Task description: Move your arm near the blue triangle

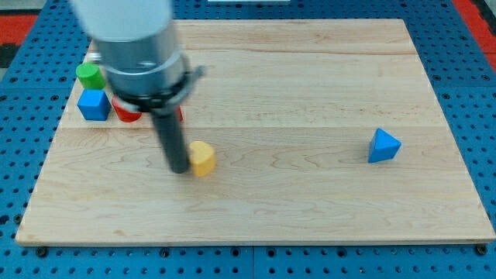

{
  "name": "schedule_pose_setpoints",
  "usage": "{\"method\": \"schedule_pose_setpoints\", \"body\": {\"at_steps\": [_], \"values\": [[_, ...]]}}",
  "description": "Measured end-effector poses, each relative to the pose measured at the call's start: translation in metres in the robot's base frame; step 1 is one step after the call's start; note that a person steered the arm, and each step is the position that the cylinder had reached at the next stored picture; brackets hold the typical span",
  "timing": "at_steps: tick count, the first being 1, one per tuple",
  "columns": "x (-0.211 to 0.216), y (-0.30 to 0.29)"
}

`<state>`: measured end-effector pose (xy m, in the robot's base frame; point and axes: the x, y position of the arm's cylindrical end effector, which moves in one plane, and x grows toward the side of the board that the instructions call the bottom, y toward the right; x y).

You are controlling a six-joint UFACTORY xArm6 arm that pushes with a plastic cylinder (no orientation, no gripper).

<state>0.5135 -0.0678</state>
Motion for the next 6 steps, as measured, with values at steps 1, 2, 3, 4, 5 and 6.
{"method": "schedule_pose_setpoints", "body": {"at_steps": [1,2,3,4,5,6], "values": [[-0.002,0.052],[0.008,0.104],[-0.060,0.087],[-0.054,0.104],[-0.035,0.162],[-0.018,0.183]]}}
